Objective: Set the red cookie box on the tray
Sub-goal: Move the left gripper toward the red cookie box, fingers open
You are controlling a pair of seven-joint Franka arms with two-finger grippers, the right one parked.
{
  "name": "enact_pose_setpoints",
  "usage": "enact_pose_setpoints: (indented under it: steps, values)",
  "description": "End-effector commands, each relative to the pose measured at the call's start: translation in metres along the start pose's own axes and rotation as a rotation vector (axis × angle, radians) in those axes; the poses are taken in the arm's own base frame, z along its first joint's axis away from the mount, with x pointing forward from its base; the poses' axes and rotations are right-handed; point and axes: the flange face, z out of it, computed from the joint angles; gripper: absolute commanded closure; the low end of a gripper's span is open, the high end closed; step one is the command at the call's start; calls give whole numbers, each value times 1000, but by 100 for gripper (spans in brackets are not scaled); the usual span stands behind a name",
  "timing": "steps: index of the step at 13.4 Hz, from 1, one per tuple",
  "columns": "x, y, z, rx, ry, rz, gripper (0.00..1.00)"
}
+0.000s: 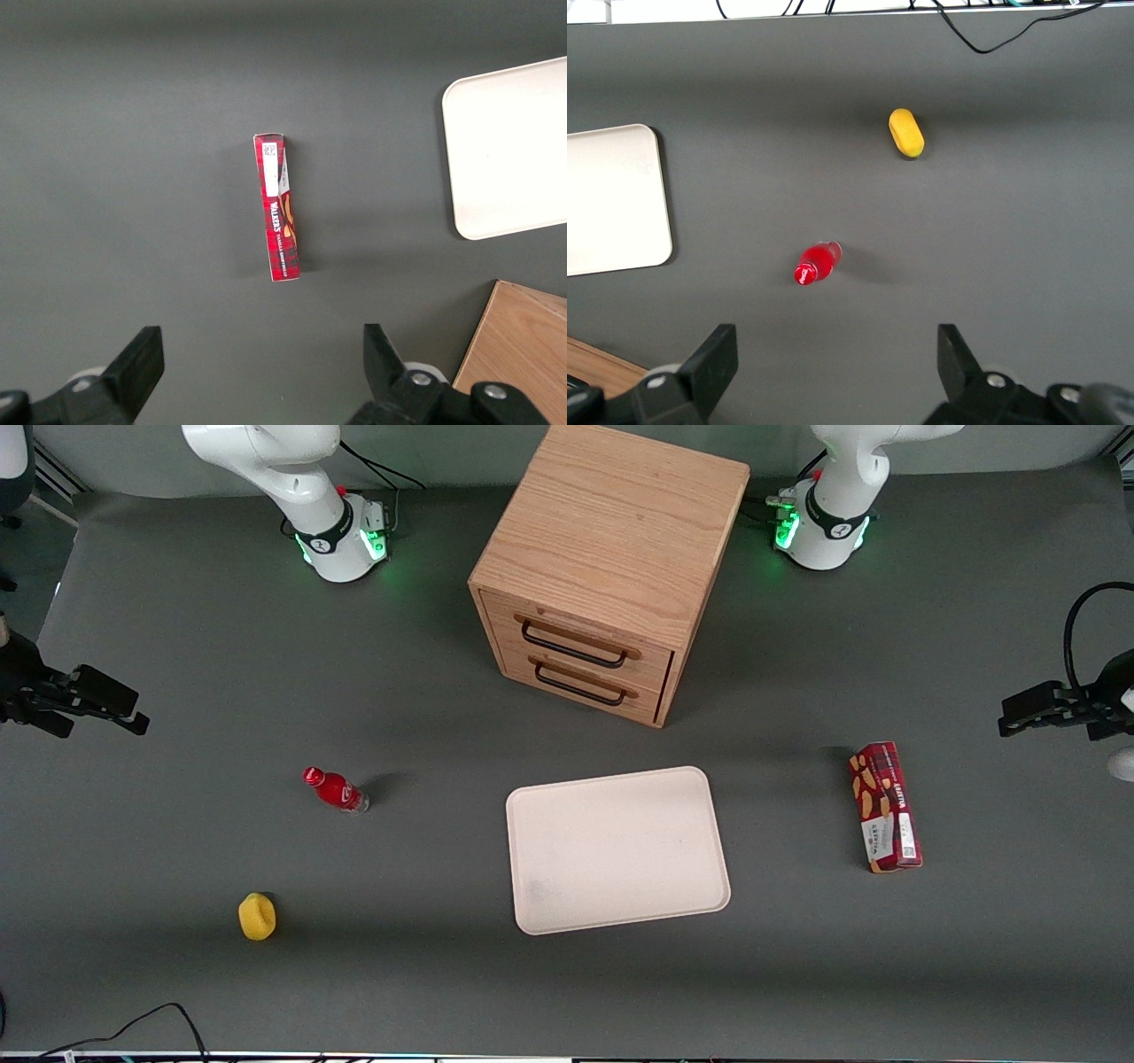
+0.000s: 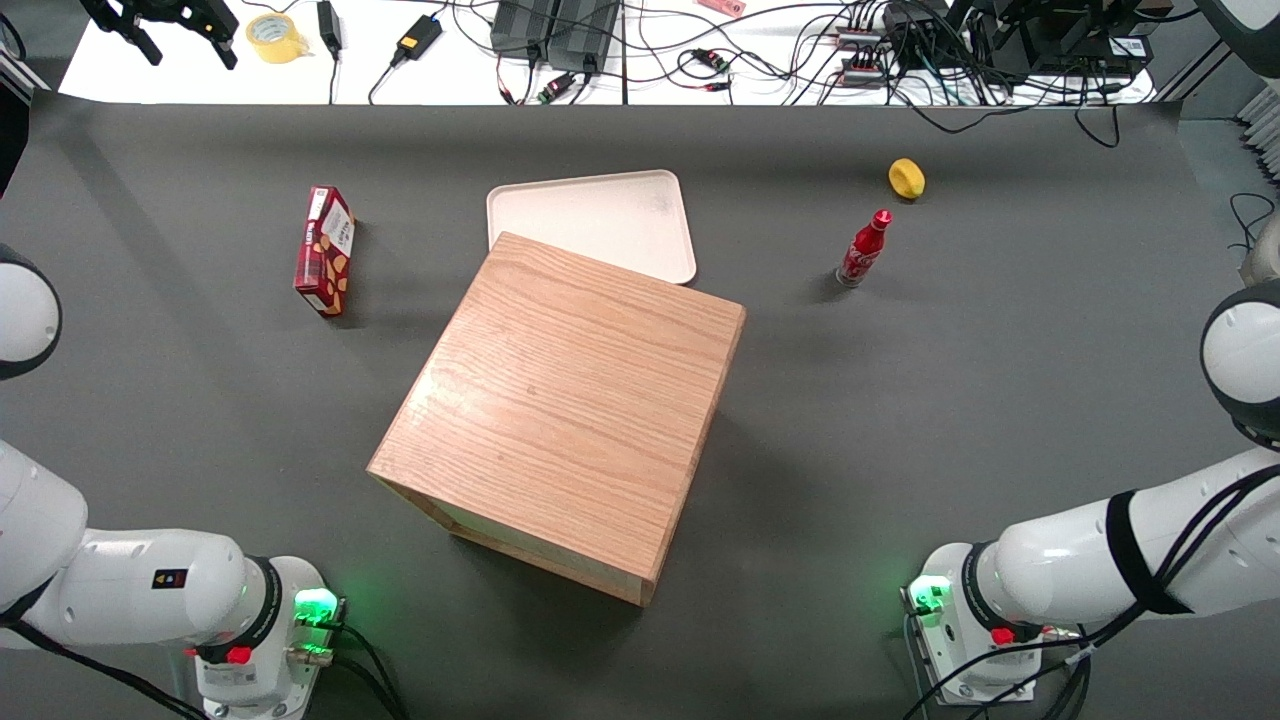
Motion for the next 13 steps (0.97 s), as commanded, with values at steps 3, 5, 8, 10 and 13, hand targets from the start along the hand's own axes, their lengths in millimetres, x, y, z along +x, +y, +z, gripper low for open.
enact_pose_setpoints:
  steps: [3, 5, 8, 10, 13]
  values:
    - [-2, 3, 1, -5, 2, 10, 0]
    - [0, 5, 3, -5, 5, 10, 0]
    - [1, 5, 4, -7, 3, 11, 0]
    - [2, 5, 4, -5, 5, 9, 0]
    - [4, 6, 8, -6, 0, 10, 0]
